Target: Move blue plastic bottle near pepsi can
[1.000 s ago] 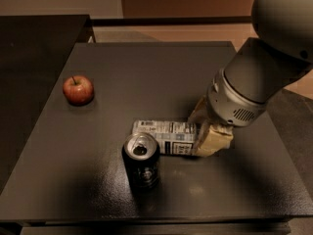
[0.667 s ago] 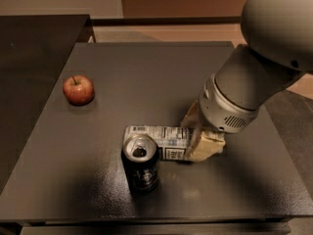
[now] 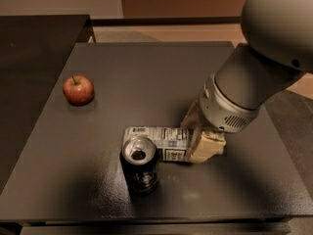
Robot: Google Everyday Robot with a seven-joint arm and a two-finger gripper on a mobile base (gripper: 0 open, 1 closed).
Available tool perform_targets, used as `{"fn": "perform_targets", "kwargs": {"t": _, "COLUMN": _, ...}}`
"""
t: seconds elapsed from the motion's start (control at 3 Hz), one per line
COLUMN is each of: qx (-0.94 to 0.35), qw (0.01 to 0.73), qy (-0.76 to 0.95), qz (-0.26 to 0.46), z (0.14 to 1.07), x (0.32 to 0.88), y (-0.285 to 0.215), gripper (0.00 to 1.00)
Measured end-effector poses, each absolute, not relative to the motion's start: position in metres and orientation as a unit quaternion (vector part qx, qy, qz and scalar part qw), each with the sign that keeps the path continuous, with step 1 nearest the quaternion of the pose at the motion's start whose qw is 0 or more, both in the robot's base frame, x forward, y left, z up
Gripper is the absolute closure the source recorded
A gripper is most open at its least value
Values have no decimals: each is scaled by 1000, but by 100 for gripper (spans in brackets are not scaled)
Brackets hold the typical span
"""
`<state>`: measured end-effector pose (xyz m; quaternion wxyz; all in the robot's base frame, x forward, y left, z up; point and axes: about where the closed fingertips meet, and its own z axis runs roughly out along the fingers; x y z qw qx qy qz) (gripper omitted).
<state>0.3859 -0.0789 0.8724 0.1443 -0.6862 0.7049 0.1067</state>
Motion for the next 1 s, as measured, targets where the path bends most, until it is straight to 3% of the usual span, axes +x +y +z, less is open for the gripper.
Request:
{"fn": "perform_targets", "kwargs": {"t": 0.33, "qx": -687, "qw": 145, "qy": 705, "qz": 105, "z": 874, "x": 385, "y": -78, "gripper": 13}}
{"fn": "perform_targets", "kwargs": {"t": 0.67, "qx": -687, "qw": 146, "qy": 704, "qz": 103, "z": 875, "x": 385, "y": -78, "gripper": 0}}
{"fn": "perform_targets", "kwargs": {"t": 1.0, "qx": -687, "qw": 146, "qy": 704, "qz": 103, "z": 875, "x": 385, "y": -78, "gripper": 0}}
